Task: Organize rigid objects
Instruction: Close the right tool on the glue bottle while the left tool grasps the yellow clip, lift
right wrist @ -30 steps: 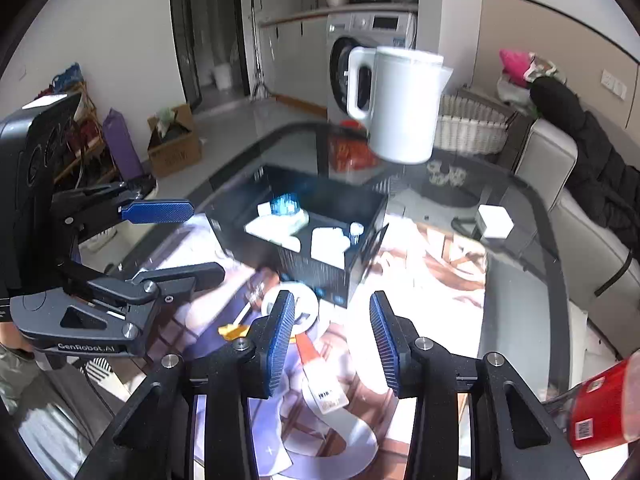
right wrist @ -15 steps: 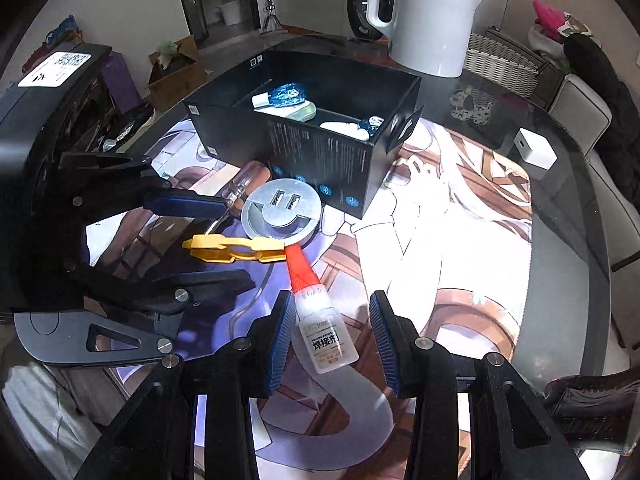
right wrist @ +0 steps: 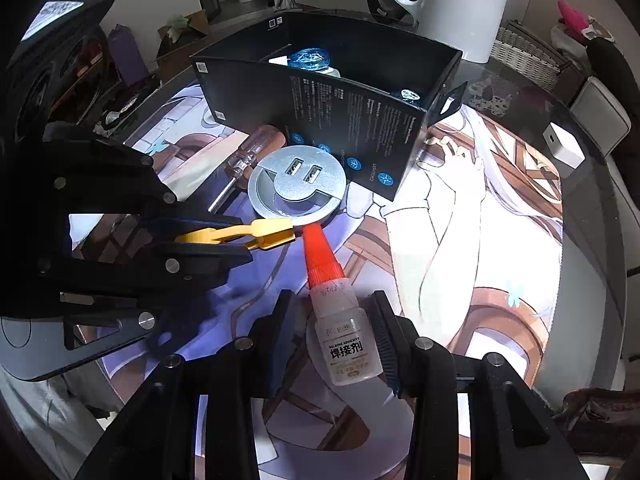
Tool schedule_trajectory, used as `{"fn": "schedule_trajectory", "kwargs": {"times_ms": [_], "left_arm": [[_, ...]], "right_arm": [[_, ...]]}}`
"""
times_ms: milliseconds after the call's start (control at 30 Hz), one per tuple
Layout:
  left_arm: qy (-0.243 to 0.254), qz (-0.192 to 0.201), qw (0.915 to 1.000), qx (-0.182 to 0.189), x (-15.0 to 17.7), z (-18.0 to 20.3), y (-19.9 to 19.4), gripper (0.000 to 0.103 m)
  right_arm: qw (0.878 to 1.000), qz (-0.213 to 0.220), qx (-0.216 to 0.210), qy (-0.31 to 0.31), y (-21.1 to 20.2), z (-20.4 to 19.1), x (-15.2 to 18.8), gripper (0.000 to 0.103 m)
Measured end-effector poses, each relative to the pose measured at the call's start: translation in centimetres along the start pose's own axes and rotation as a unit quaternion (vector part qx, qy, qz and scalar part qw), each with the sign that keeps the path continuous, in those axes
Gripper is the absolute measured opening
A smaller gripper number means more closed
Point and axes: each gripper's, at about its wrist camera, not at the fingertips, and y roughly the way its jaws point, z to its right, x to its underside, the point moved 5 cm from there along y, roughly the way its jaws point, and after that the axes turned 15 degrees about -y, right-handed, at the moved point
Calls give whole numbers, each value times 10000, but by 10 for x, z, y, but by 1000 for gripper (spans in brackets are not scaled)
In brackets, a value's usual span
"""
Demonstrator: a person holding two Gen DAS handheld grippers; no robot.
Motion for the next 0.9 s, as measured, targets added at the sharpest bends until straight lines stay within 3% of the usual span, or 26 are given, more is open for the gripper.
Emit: {"fn": "schedule_trajectory", "kwargs": {"times_ms": [33,67,600,767,900], "left_arm": [[-3,0,10000,-7,1,-1,0,7],[5,3,10000,-23,3,-2,-1,7],[-126,382,9992,73,-6,-12,-28,6],[-223,770,9967,134,-16,-15,-47,6],[-336,1315,9906,174,-28,-19,-72,6]], "right_arm": [[10000,5,-24,-31,0,-2,-1,22],[10000,-3,-16,-92,-1,-5,-2,21],[9996,274,107,-45,-26,-5,-5,20],[9980,578,224,96,-48,3,-7,20],[9938,1009,430,191,-72,6,-15,20]]}}
